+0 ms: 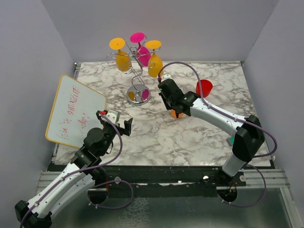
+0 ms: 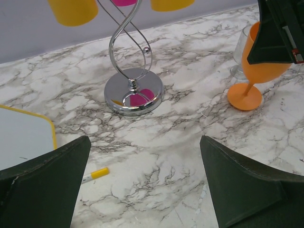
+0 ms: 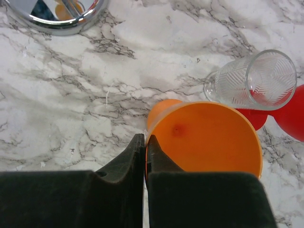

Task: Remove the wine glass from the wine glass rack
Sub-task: Place the wine glass at the center of the board.

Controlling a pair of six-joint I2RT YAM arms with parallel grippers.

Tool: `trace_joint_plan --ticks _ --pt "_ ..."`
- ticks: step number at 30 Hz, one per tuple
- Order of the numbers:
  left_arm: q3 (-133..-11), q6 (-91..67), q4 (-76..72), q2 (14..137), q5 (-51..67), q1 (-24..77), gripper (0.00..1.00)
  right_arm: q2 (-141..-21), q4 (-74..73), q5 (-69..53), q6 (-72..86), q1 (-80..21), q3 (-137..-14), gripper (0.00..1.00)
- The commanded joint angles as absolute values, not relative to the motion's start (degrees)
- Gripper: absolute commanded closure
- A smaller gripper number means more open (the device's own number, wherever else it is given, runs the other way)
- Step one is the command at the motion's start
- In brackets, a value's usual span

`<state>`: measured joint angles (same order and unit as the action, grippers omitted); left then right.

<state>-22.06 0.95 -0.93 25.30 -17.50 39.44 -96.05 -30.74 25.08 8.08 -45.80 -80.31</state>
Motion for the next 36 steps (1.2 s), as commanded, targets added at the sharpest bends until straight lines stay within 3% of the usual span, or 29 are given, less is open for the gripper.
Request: trace_joint_plan --ticks 1,29,36 --pt "-23.2 0.2 -0.3 24.9 -19.3 39.3 0.01 -98.0 -26.8 27.6 9.1 -45.2 -83.2 0.99" --pt "-23.3 0.4 -0.1 25.3 -20.4 39.3 0.01 -104.7 -27.5 20.5 10.9 -38.8 -88.8 0.99" --pt "-23.3 0.5 -0.1 25.4 -20.3 39.3 0.01 -105.2 -29.6 20.1 10.3 -38.7 -90.3 0.94"
